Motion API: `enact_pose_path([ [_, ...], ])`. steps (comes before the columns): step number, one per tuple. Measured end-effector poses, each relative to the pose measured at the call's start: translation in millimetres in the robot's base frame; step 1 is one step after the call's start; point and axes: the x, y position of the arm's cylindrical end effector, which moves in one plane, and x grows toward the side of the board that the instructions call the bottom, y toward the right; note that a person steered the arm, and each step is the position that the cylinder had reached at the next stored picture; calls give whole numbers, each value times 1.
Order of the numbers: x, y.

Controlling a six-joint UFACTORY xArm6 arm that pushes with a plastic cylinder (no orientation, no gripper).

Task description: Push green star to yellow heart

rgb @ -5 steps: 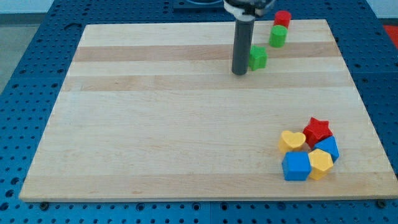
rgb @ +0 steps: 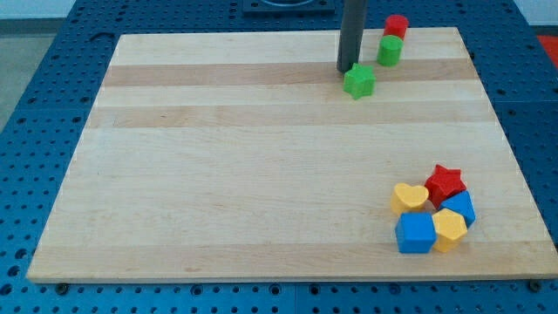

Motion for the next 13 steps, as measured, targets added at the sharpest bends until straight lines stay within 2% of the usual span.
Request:
enact_pose_path([
  [1, 53, 0],
  [2, 69, -5],
  [3, 22, -16],
  [4, -6, -13],
  [5, 7, 29],
  [6, 42, 45],
  [7, 82, 22],
  [8, 98, 0],
  [9, 101, 11],
  [10, 98, 47],
  [11, 113, 65],
  [13, 168, 13],
])
